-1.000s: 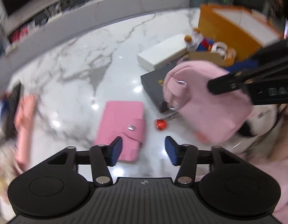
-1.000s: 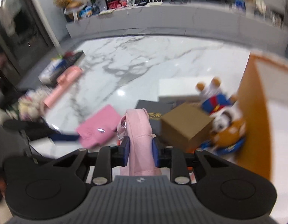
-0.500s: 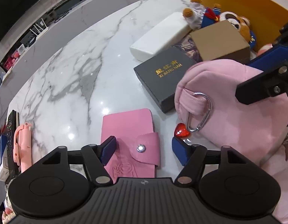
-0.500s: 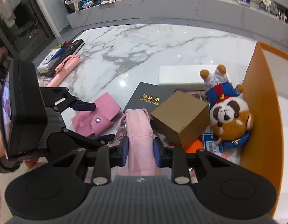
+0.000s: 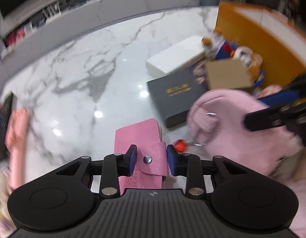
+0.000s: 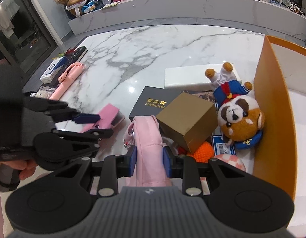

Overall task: Organize objects
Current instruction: 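Grasp the pink card wallet with the left tool while right holds backpack, then carry the backpack and wallet over the orange shoebox with both tools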

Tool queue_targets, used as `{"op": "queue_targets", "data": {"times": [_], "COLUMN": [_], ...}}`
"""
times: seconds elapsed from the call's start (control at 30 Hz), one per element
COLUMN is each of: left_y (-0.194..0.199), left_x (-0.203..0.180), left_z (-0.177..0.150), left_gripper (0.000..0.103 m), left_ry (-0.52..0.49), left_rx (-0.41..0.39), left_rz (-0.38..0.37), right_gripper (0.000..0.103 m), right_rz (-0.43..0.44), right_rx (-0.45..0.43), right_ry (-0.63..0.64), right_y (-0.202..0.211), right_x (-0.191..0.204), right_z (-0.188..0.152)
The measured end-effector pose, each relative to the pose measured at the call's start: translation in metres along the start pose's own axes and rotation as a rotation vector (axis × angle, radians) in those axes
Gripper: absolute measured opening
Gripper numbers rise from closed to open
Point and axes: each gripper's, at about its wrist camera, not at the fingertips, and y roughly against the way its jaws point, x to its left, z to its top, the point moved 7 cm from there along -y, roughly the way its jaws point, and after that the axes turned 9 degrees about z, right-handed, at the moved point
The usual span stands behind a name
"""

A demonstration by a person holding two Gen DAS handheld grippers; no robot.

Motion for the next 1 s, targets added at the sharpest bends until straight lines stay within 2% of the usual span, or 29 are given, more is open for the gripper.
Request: {"op": "queue_targets", "data": {"times": [0.13,0.3,0.5,0.73,0.87,1.0], "left_y": [0.024,0.055,0.096,0.139,0.153,0.153], "left_x": [-0.003,-0.004,-0.011,-0.042,-0.078,-0.12], "left_z": [-0.003,0.0,0.013,0.043,0.067,0.091], "left_gripper": [0.037,0.037,0.037,0.037,0.036,0.036], "left_ry": [0.13,0.242,0.332,0.383,0.376,0.363], "left_rx": [-0.004,-0.047,-0.135,-0.249,-0.301,-0.316], "left_rz": [-0.089,-0.117,-0.148,-0.244,-0.324,-0.423], "right_gripper": [0.03,0.028,0.027,0.027,0.027,0.027], "right_rz": [-0.008,0.004,0.011,-0.009,-0.041,-0.094], "right_rx": [-0.032,-0.077,-0.163,-0.286,-0.37,-0.437], "right_ry": [-0.013,-0.012,0.011,0.002,-0.029,-0.062], "right_y": [0.009,0.025,0.061,0.121,0.162,0.199], "right_x": [-0.001,0.002,0.007,-0.008,-0.028,-0.057], "right_z": [0.001,0.005,0.012,0.016,0.018,0.017]}}
